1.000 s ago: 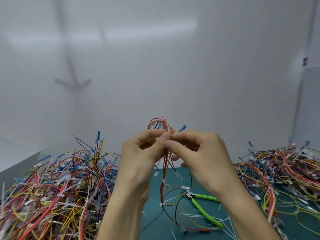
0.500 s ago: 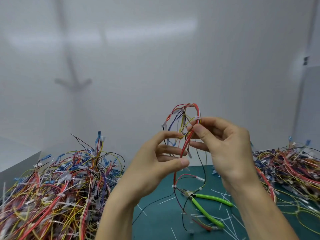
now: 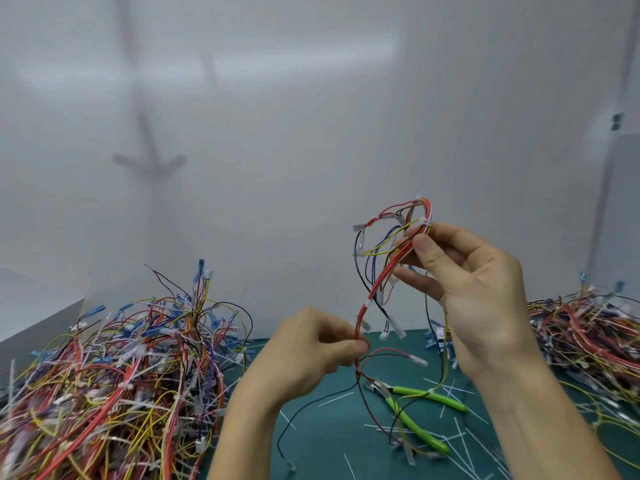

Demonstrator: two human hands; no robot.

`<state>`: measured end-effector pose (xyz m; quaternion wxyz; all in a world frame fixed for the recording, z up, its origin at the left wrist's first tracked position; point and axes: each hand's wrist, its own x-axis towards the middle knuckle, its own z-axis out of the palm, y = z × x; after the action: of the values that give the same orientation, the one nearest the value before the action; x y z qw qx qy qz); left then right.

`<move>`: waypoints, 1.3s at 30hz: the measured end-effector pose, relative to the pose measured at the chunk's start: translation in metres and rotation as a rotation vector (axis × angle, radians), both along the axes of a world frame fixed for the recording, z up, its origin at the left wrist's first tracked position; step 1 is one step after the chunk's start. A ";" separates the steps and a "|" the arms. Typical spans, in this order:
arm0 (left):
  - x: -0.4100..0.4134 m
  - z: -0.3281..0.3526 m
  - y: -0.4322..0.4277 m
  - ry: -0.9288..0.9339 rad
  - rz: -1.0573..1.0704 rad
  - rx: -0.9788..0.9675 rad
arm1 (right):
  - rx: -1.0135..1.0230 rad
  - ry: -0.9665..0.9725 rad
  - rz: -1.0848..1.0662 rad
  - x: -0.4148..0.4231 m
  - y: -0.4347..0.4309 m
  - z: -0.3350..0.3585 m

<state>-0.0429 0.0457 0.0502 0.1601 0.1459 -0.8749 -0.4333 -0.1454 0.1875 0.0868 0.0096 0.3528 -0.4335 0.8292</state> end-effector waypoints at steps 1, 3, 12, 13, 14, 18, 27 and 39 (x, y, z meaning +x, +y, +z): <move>-0.002 -0.002 0.000 -0.003 0.020 0.030 | 0.000 -0.005 0.006 0.000 0.000 0.000; -0.004 -0.003 0.000 0.005 0.065 0.093 | -0.006 -0.015 0.013 -0.001 0.001 0.000; -0.002 -0.001 -0.001 0.114 0.177 0.352 | 0.006 -0.014 0.066 -0.002 0.000 -0.001; -0.002 0.001 -0.001 0.147 0.179 0.382 | 0.010 -0.019 0.074 -0.002 0.000 -0.001; -0.001 0.002 -0.002 0.182 0.179 0.416 | 0.013 -0.023 0.081 -0.002 0.001 -0.002; 0.002 0.007 -0.002 0.293 0.164 0.531 | 0.019 -0.032 0.117 -0.003 0.001 -0.002; 0.003 0.005 -0.008 0.221 0.231 0.445 | 0.050 0.029 0.168 -0.004 0.004 -0.002; 0.005 0.018 -0.014 0.438 0.183 0.872 | 0.817 0.631 0.081 0.003 -0.005 -0.016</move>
<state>-0.0375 0.0318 0.0678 0.3016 0.1811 -0.5414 -0.7636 -0.1427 0.1823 0.0712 -0.0308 0.5770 -0.6839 0.4454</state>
